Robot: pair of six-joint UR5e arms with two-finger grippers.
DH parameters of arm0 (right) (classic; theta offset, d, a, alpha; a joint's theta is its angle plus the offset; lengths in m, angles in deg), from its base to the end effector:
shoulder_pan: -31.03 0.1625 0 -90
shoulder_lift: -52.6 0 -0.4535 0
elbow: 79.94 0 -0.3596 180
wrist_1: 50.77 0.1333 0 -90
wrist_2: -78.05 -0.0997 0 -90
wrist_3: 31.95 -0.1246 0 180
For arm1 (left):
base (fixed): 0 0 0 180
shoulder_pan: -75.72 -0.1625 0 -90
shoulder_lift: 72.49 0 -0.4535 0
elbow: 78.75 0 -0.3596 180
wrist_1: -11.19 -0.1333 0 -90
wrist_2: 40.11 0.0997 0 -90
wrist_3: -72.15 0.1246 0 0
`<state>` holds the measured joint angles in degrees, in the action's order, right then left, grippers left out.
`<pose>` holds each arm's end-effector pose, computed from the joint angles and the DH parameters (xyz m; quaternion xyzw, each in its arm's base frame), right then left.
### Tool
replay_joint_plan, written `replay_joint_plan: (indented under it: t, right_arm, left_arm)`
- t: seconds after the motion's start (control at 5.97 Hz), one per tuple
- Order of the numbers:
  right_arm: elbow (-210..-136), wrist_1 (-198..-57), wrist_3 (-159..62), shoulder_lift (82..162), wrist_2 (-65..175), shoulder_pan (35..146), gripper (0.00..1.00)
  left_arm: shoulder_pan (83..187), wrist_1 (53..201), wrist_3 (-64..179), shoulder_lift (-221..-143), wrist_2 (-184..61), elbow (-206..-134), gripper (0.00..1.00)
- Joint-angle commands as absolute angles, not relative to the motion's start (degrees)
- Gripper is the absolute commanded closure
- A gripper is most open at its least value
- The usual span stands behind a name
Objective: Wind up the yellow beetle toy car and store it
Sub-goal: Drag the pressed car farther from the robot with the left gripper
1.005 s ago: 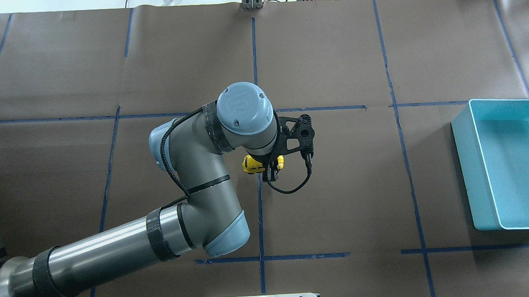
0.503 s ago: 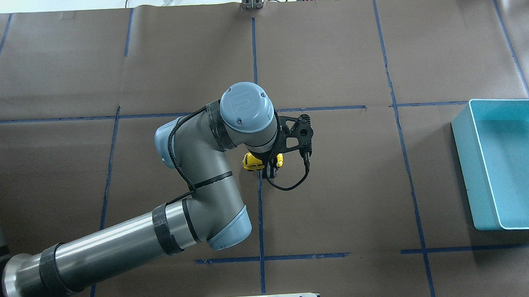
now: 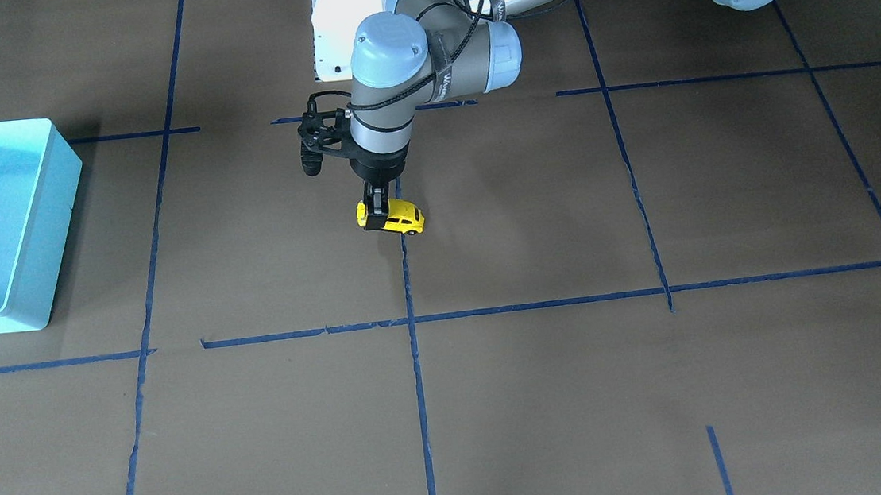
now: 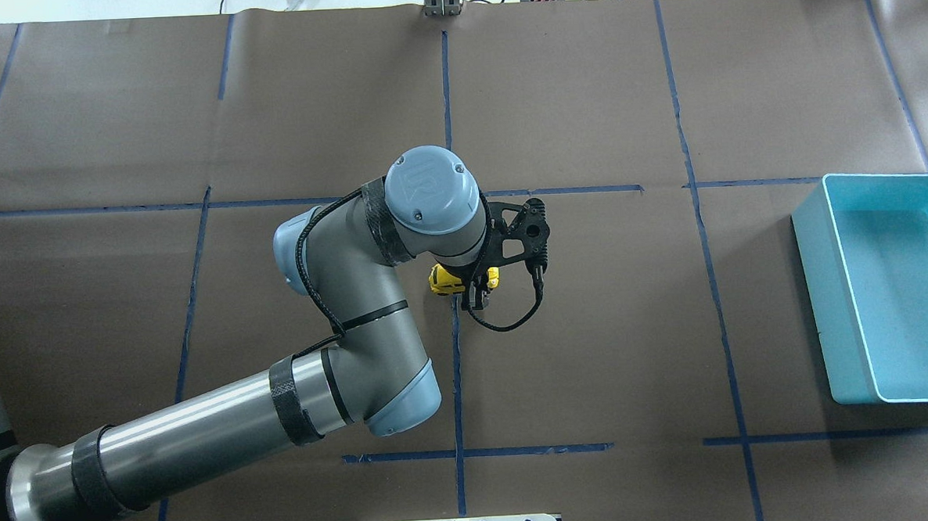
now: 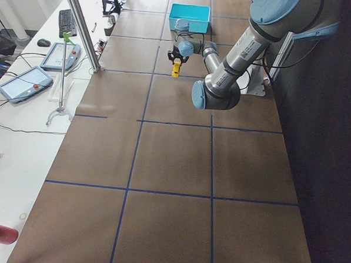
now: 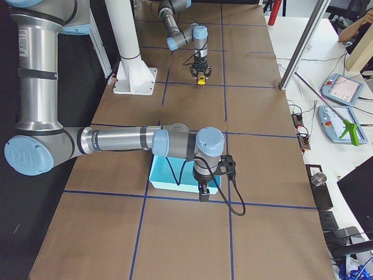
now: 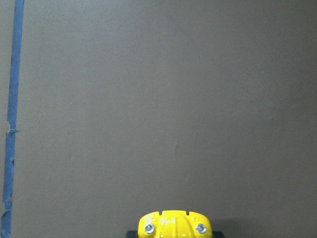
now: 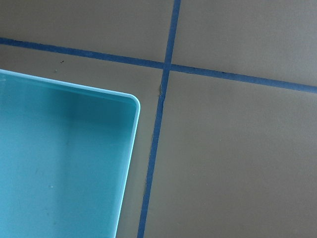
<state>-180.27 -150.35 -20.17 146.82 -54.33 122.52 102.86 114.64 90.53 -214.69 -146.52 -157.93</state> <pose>0.0602 -0.4167 0.6744 0.0137 -0.3621 -0.0727 0.9292 0.6523 -0.4446 0.1901 0.3739 0.2897 0.6219 0.6241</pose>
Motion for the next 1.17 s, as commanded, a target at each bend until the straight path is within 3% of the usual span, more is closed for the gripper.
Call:
replay_joint_plan:
  t: [0.0,1.01]
  right_arm:
    - [-180.2,-150.4,-20.2,146.8,-54.3,122.5,0.00]
    - [-180.2,-150.3,-20.1,146.7,-54.3,122.5,0.00]
  left_arm:
    - [102.8,115.4,90.5,-214.6,-145.9,-157.0,1.00]
    - [102.6,117.9,90.5,-214.3,-146.1,-155.4,1.00]
